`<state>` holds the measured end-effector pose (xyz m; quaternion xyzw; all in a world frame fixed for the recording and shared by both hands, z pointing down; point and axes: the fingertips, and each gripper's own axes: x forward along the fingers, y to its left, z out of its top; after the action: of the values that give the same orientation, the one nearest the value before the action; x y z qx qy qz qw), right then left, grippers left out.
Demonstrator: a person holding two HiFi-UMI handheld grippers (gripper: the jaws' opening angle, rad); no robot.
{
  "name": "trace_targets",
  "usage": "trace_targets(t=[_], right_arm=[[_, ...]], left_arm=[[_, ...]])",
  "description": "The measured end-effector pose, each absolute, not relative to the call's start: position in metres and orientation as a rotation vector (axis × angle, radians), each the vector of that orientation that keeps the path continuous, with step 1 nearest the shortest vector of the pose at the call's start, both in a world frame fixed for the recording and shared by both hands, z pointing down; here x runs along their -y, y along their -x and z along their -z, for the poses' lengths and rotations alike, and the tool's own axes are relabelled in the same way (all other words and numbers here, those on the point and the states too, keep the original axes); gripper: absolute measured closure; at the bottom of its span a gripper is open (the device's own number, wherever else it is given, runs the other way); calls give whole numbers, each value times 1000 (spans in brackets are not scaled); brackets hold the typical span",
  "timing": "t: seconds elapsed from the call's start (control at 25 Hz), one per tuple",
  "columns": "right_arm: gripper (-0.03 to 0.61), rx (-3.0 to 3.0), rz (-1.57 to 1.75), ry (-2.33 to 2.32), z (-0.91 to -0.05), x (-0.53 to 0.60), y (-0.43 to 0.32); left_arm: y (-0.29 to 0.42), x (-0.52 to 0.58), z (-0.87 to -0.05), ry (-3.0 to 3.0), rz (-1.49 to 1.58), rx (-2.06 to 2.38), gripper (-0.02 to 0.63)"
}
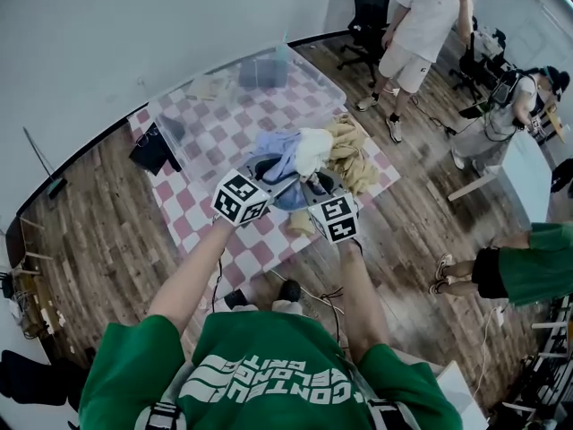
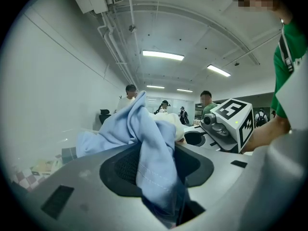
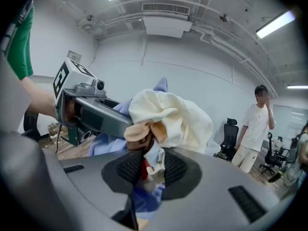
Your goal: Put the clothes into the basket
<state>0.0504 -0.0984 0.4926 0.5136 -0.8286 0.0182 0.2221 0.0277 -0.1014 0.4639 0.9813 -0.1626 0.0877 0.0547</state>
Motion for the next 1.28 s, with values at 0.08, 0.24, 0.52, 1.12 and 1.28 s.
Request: trace_targets(t=[0.08,0.24,0.52,1.12,1.28], right_arm=[[489,2294,-34,-1429,-480,103,-56],[489,2309,0,-1441,-457,112,-64],[489,2323,60,-1433,-432,124,-76],[491,2410,134,-1305,-405,161,-99],[491,2456,141,-1241,-397,177,-95]], left_arm=[[-33,105,-451,-2994,-256,495,436],[-41,114,-428,-3021,-233,508,437],[-54,124,-403,-3049,-205,545,437],[-76,157,-376,-3030,-187,732,439],[-73,172,-368,-3016,-199,818,439]])
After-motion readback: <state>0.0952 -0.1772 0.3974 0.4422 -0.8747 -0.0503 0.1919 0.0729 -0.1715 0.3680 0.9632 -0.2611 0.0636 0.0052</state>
